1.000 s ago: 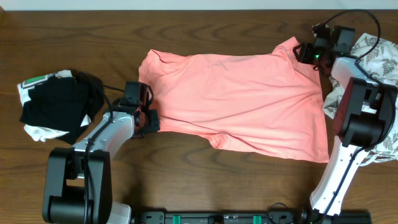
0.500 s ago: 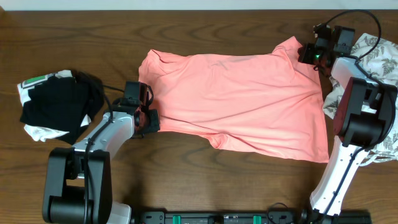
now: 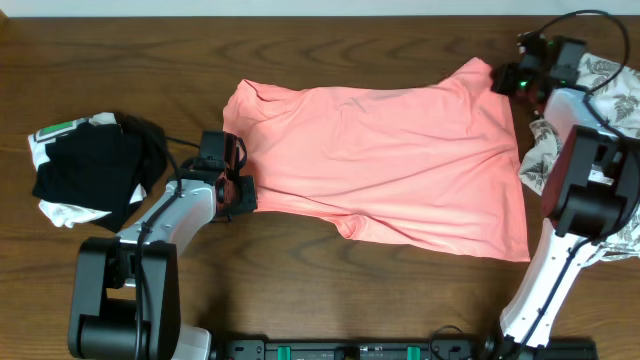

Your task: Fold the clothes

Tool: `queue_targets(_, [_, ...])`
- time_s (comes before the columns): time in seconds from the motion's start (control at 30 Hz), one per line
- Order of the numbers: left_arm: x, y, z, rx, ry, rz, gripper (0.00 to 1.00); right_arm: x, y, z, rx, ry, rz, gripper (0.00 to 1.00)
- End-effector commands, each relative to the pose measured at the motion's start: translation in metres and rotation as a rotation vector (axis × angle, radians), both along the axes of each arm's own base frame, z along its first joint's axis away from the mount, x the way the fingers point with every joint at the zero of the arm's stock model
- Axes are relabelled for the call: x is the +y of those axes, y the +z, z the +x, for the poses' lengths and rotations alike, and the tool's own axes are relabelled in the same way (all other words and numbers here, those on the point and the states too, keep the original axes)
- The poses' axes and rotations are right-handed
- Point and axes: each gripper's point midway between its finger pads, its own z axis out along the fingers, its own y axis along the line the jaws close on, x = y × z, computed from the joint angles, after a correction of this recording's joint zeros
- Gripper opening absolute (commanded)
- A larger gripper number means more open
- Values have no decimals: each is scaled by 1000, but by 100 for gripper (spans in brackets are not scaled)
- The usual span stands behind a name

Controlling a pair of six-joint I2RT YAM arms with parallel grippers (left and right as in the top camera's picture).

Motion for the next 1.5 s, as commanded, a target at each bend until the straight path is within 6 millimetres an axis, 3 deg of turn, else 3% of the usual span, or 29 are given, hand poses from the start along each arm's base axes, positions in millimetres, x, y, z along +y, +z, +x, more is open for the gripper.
queue_targets(0.0, [12,-46,-61,227,25,43,32,-20,37,9,-66,-42,10,1])
queue_targets(0.33, [12,-46,-61,227,25,43,32,-37,33,8,-44,-110,-37,2])
queue_targets(0.43, [12,-46,-61,227,25,43,32,-35,32,7,-36,-107,-35,23])
queue_targets(0.57, [12,-46,-61,227,25,43,32,-33,27,2,-8,-105,-30,36])
queue_targets(0.67, [12,-46,-61,227,25,43,32,-32,33,-5,8,-84,-27,36])
queue_targets(0.77, [12,-46,-61,227,25,43,32,-27,54,-18,24,-39,-51,36])
queue_targets(0.9, [12,-46,-59,219,25,42,32,-12,89,-64,143,2,-49,30])
queue_targets(1.03, [11,-46,-57,208,25,40,32,5,95,-132,372,51,-40,27])
queue_targets(1.1, [11,-46,-55,201,25,40,32,1,83,-164,522,25,-69,28])
queue_targets(1.17, [11,-46,-55,201,26,40,32,-2,69,-184,613,12,-94,28])
queue_targets(1.47, [11,-46,-57,209,25,40,32,14,-5,-231,751,47,-54,26])
